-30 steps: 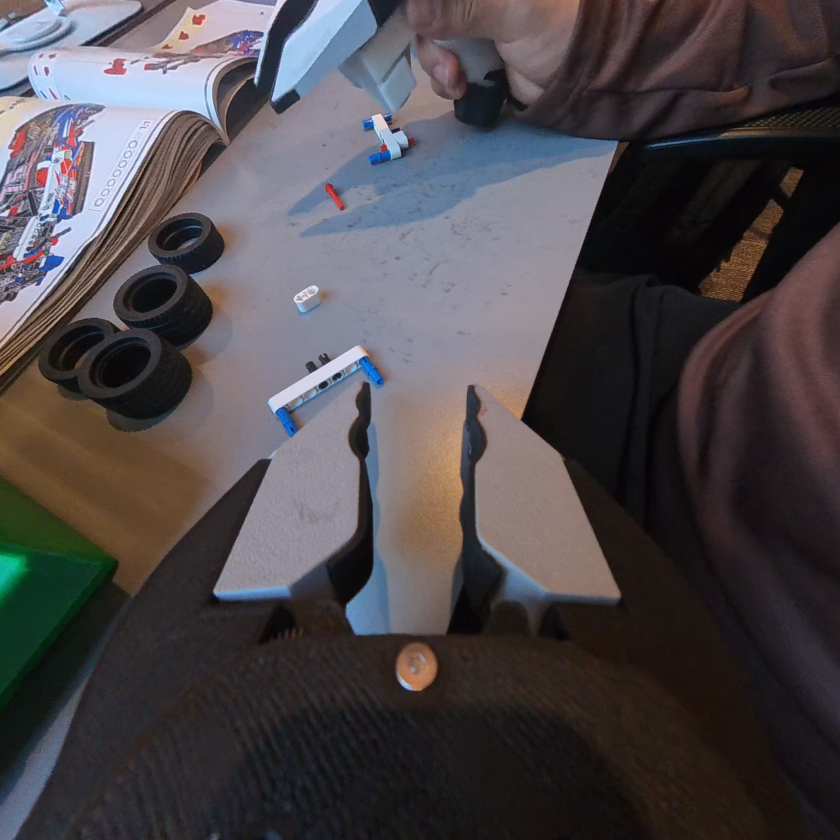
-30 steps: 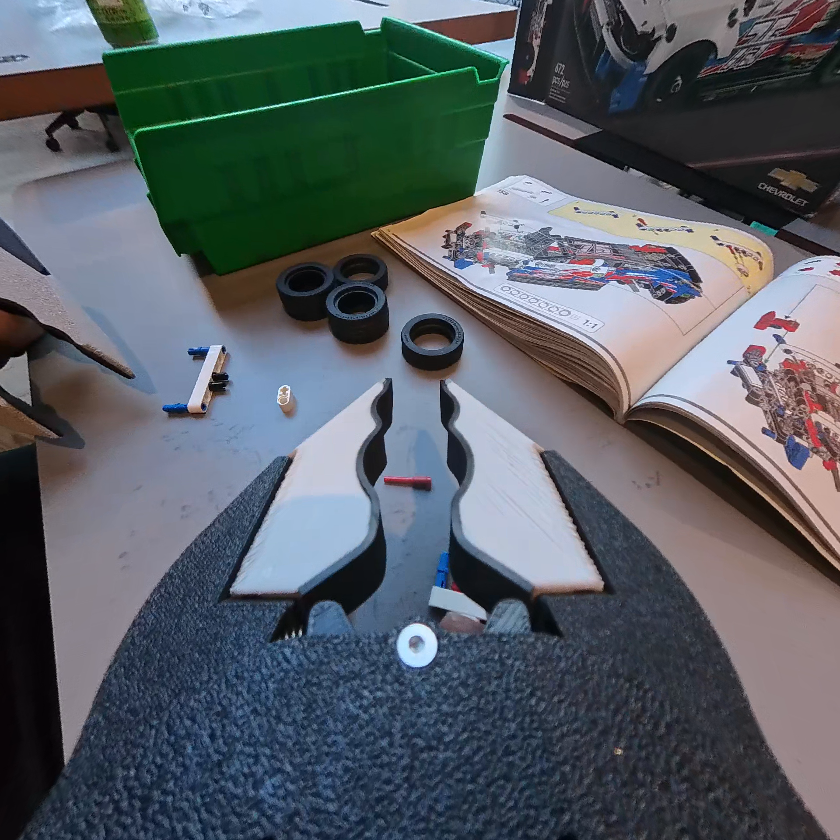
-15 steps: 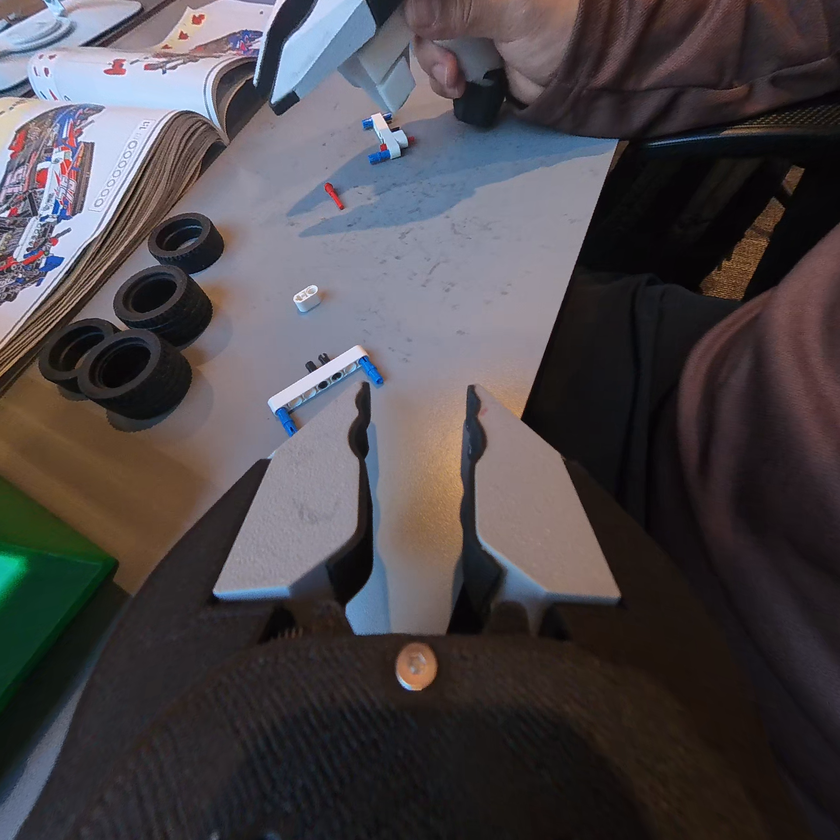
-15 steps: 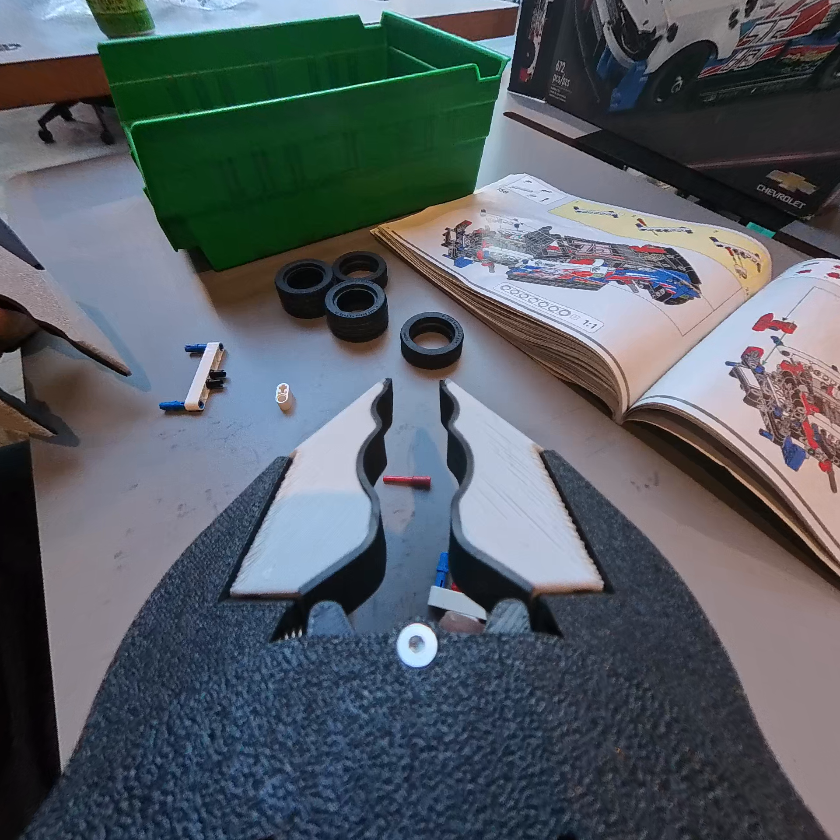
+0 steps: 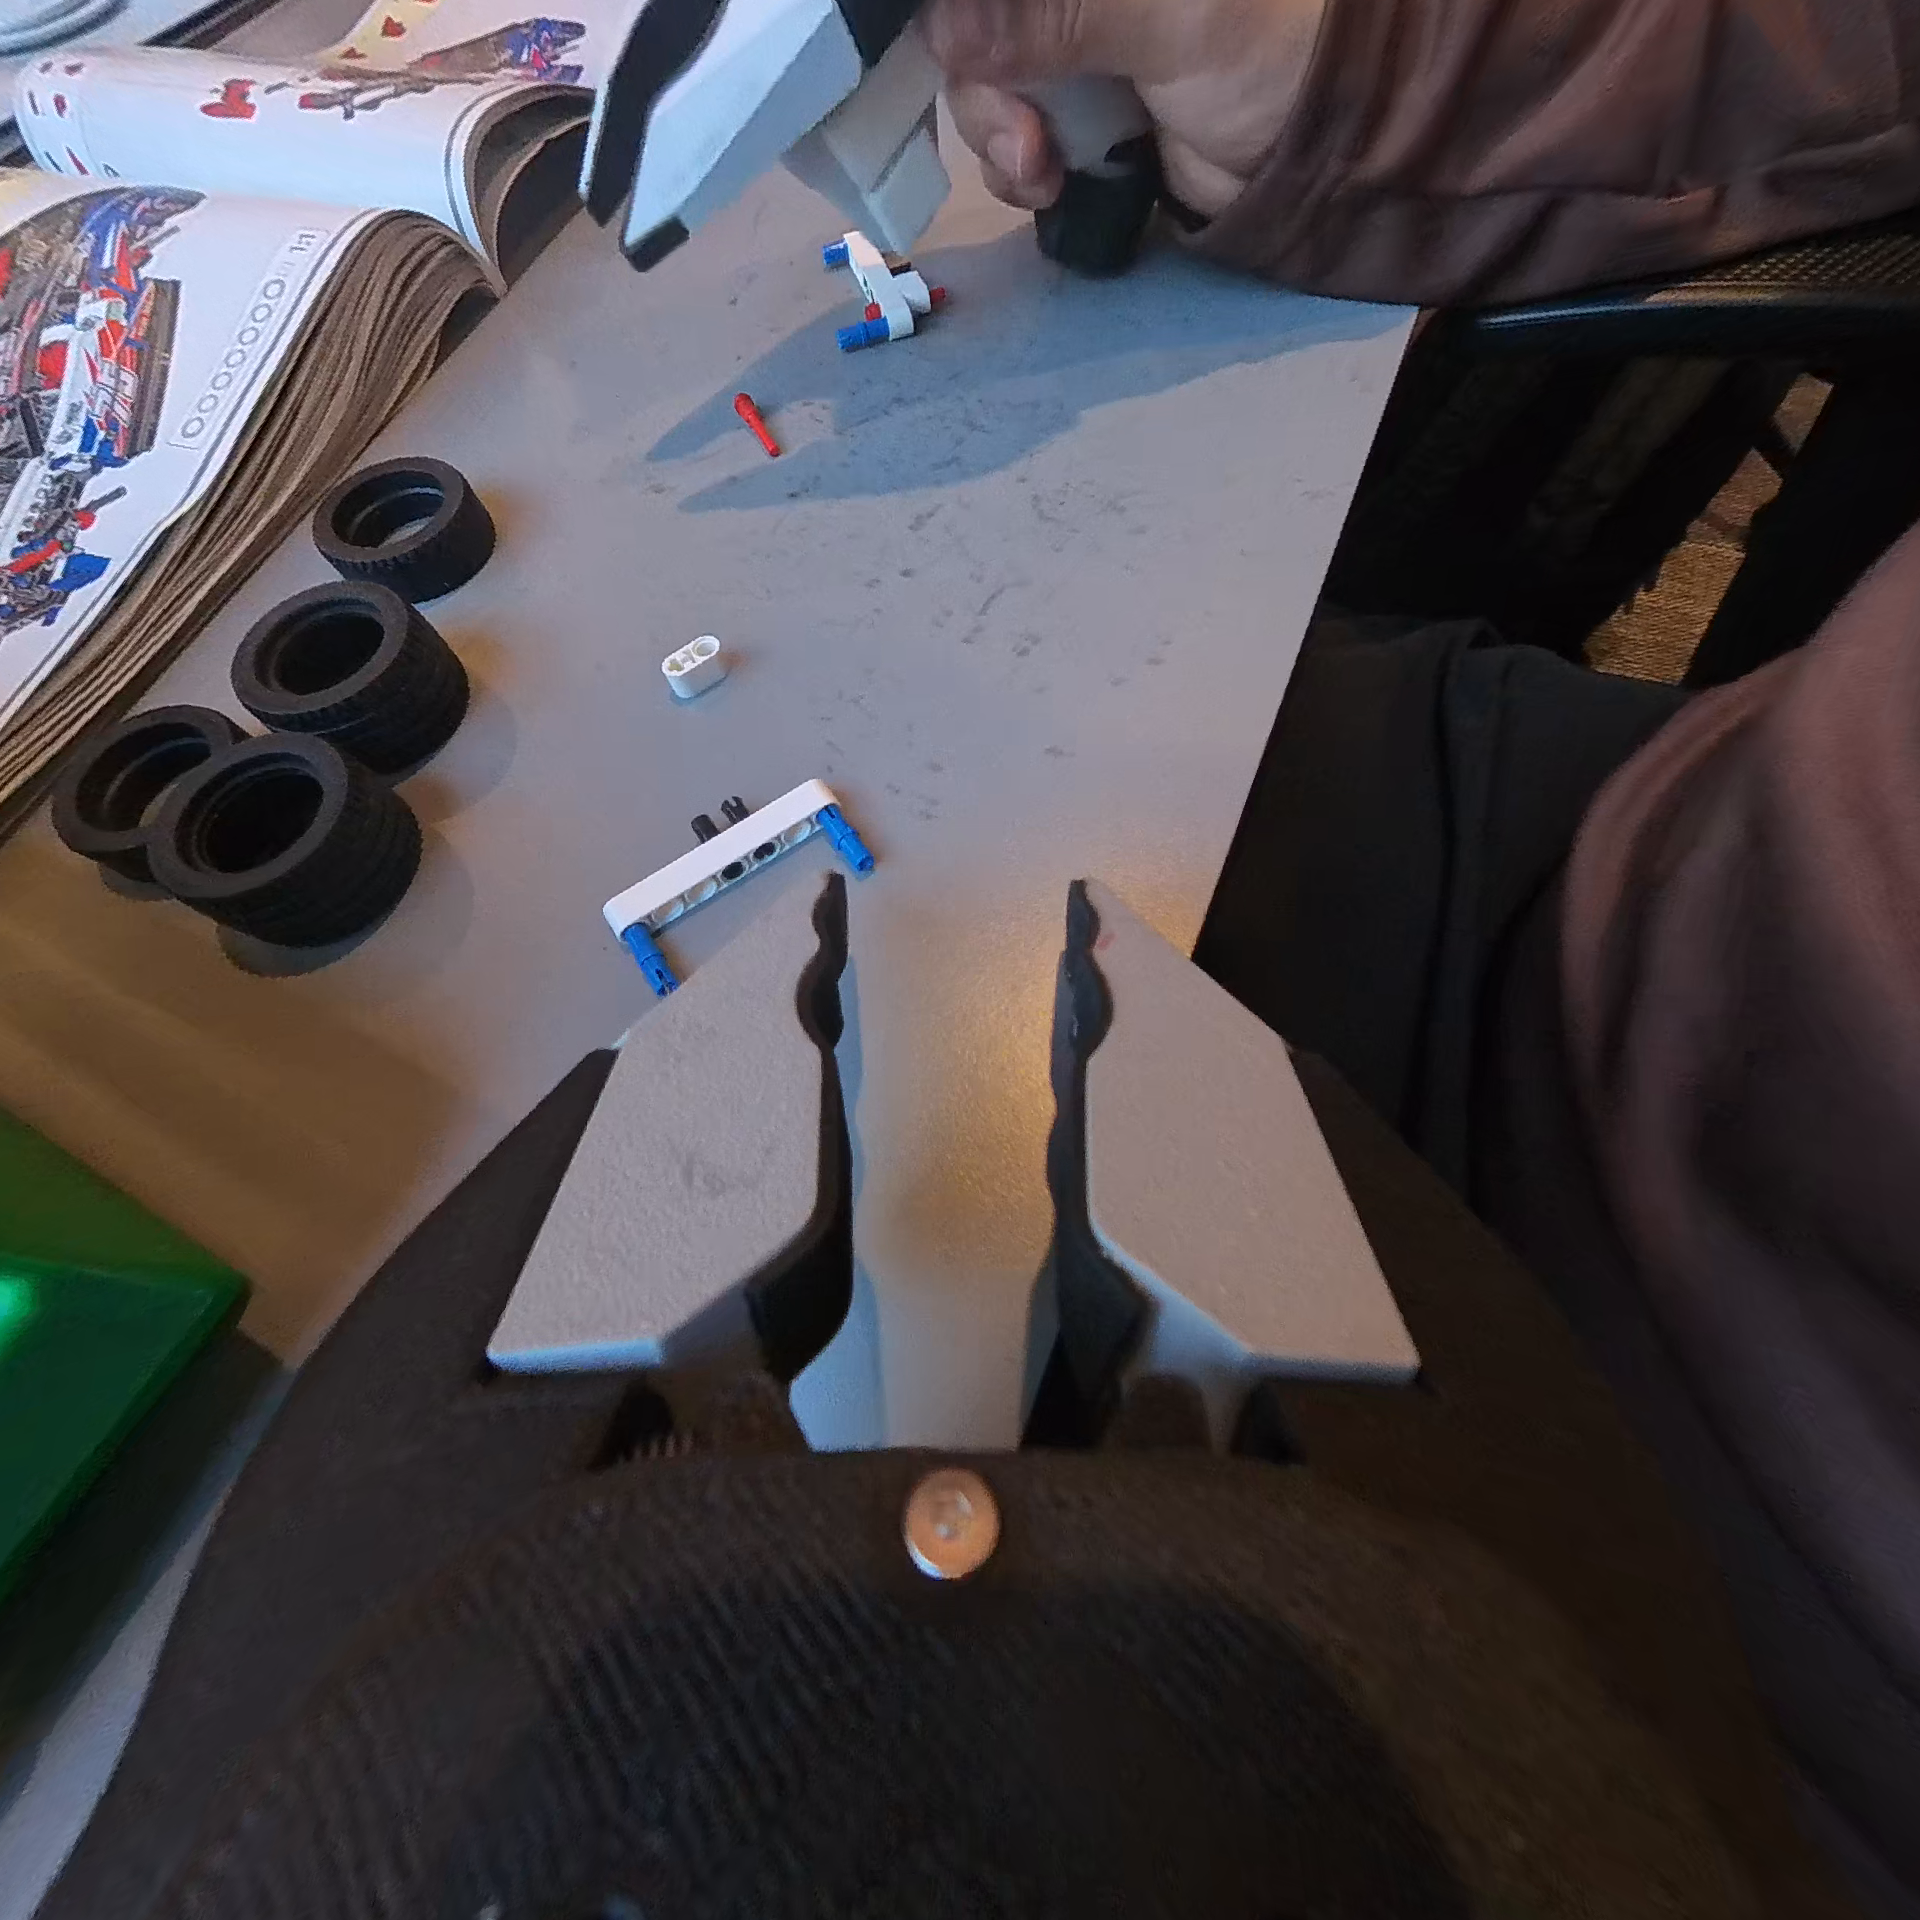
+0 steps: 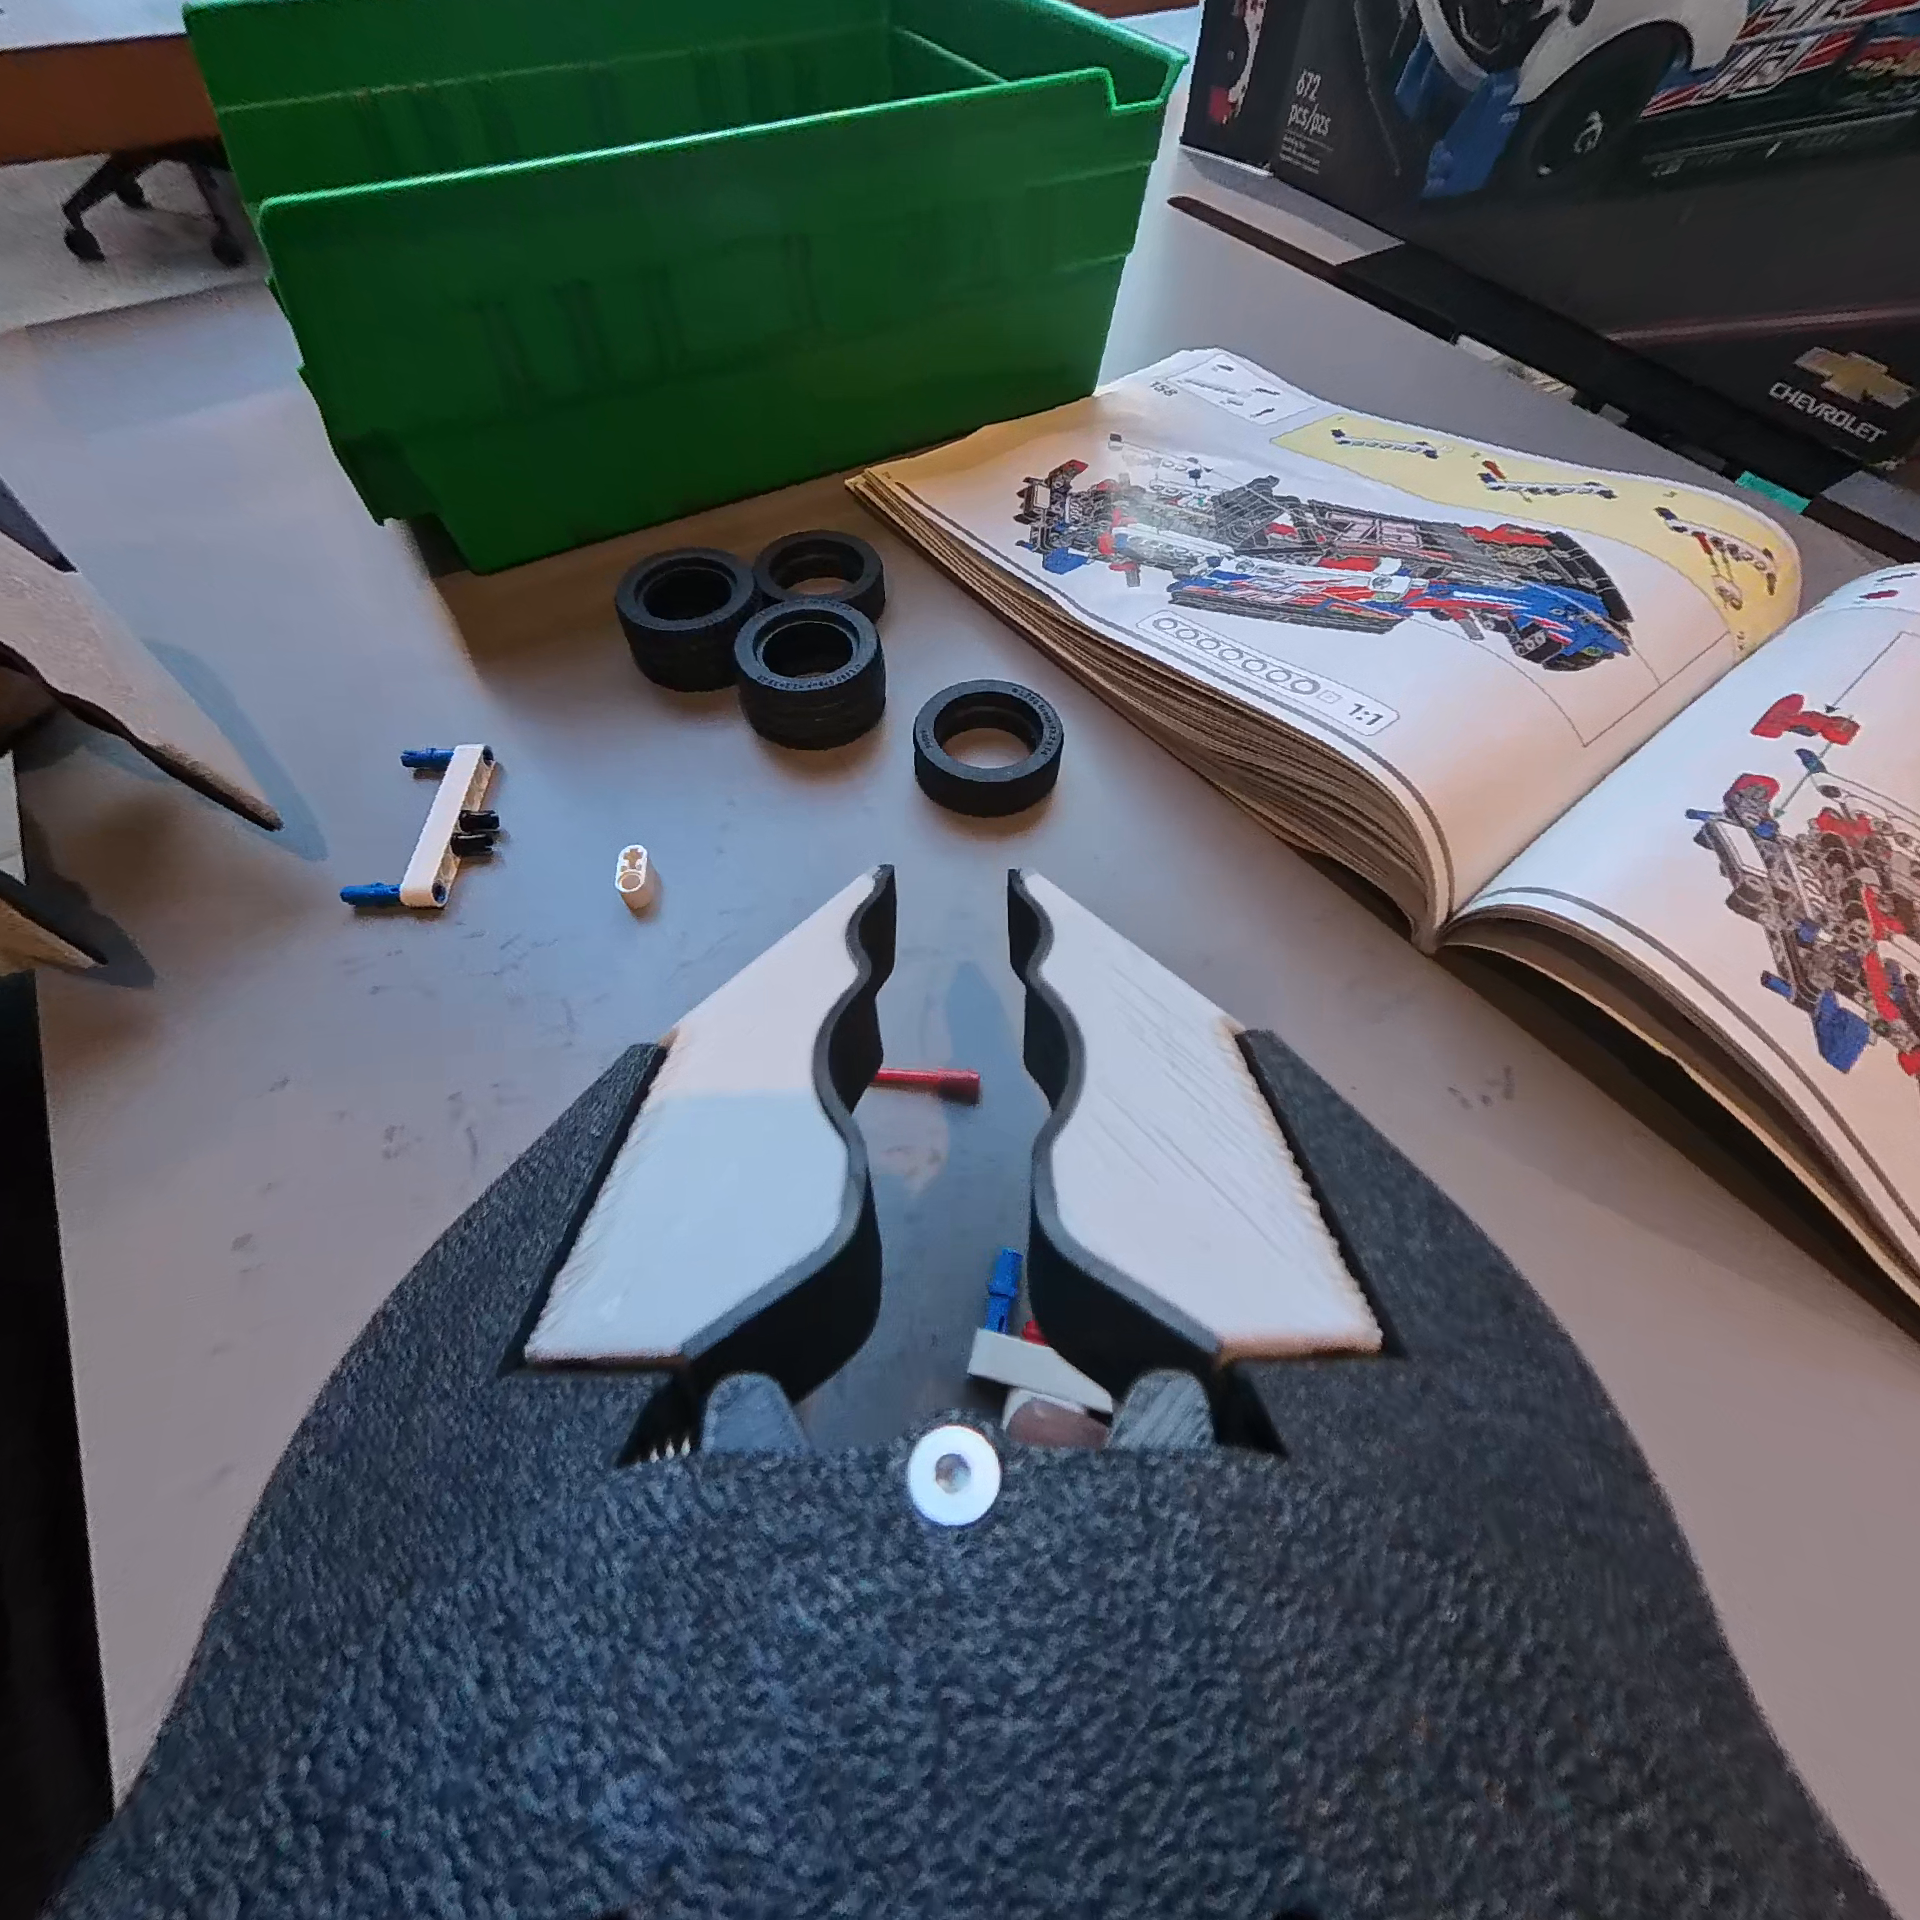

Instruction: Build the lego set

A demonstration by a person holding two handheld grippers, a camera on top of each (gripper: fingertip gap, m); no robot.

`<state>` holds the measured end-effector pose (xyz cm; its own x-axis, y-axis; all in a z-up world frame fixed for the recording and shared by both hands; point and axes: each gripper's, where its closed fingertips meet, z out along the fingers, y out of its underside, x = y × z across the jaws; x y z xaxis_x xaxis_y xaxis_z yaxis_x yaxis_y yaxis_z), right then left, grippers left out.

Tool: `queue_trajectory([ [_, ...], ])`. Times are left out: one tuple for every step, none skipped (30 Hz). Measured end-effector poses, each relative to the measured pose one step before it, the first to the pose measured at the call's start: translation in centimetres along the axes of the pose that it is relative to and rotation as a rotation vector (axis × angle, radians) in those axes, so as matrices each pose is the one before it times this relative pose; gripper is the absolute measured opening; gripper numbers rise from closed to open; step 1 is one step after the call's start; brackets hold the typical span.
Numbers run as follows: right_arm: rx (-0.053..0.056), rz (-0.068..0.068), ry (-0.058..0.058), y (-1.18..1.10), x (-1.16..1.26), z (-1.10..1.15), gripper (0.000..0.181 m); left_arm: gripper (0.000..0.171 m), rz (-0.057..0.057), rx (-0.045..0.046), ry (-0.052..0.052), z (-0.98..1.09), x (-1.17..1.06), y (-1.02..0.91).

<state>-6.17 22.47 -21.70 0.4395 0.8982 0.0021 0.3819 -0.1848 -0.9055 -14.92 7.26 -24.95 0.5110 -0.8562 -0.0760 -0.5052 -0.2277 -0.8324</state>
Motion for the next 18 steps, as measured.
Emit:
queue_trajectory([
  [-0.0057, -0.0069, 0.0013, 0.078, -0.076, 0.079, 0.021, 0.039, 0.0011, -0.00091, -0.0017, 0.008, -0.012, 0.013],
  [-0.0060, -0.0108, 0.0040, 0.065, -0.041, 0.040, 0.022, 0.039, 0.0025, -0.00029, -0.0029, 0.006, -0.008, 0.006],
  [-0.0030, -0.0133, 0.0033, 0.007, -0.051, -0.005, 0.022, 0.039, 0.0036, 0.00007, -0.0037, -0.001, -0.010, 0.005],
  [-0.0039, -0.0139, 0.0012, 0.017, -0.067, -0.057, 0.024, 0.039, 0.0039, 0.00015, -0.0046, 0.006, -0.019, -0.001],
  [-0.0092, -0.0109, -0.0004, 0.068, -0.060, -0.092, 0.026, 0.039, 0.0039, -0.00021, -0.0050, 0.010, -0.011, 0.009],
  [-0.0133, -0.0078, -0.0015, 0.121, -0.046, -0.134, 0.027, 0.039, 0.0036, -0.00031, -0.0048, 0.007, -0.028, 0.003],
  [-0.0103, -0.0051, 0.0038, 0.103, 0.048, -0.219, 0.027, 0.039, 0.0029, 0.00046, -0.0047, -0.007, -0.023, 0.004],
  [-0.0001, -0.0001, 0.0072, 0.000, 0.100, -0.296, 0.027, 0.039, 0.0021, 0.00156, -0.0040, -0.007, -0.024, -0.017],
  [0.0052, 0.0095, -0.0061, -0.055, -0.072, -0.306, 0.027, 0.039, 0.0000, 0.00162, -0.0043, -0.011, -0.049, -0.022],
  [0.0020, 0.0188, -0.0199, 0.023, -0.245, -0.264, 0.027, 0.039, -0.0033, -0.00014, -0.0040, 0.000, -0.069, 0.006],
  [-0.0046, 0.0197, -0.0192, 0.140, -0.247, -0.198, 0.027, 0.040, -0.0058, -0.00251, -0.0022, 0.008, -0.078, 0.018],
  [-0.0120, 0.0141, -0.0078, 0.278, -0.120, -0.167, 0.027, 0.043, -0.0088, -0.00671, -0.0012, 0.026, -0.094, 0.064],
  [-0.0137, 0.0058, -0.0039, 0.275, -0.127, -0.168, 0.030, 0.045, -0.0121, -0.01029, -0.0013, -0.005, -0.122, 0.110],
  [-0.0113, -0.0020, -0.0027, 0.188, -0.172, -0.190, 0.031, 0.046, -0.0108, -0.01067, 0.0089, -0.083, 0.014, 0.077],
  [-0.0040, -0.0098, 0.0064, 0.039, -0.089, -0.253, 0.032, 0.046, -0.0054, -0.01230, 0.0201, -0.140, 0.172, 0.048],
  [0.0008, -0.0143, 0.0099, -0.052, -0.054, -0.284, 0.032, 0.046, -0.0039, -0.01372, 0.0134, -0.197, 0.037, -0.021],
  [0.0016, -0.0132, 0.0065, -0.079, -0.073, -0.259, 0.032, 0.046, 0.0001, -0.01331, 0.0020, -0.261, -0.181, -0.138],
  [0.0008, -0.0086, 0.0045, -0.067, -0.062, -0.189, 0.032, 0.049, 0.0058, -0.01191, -0.0066, -0.307, -0.359, -0.254],
])
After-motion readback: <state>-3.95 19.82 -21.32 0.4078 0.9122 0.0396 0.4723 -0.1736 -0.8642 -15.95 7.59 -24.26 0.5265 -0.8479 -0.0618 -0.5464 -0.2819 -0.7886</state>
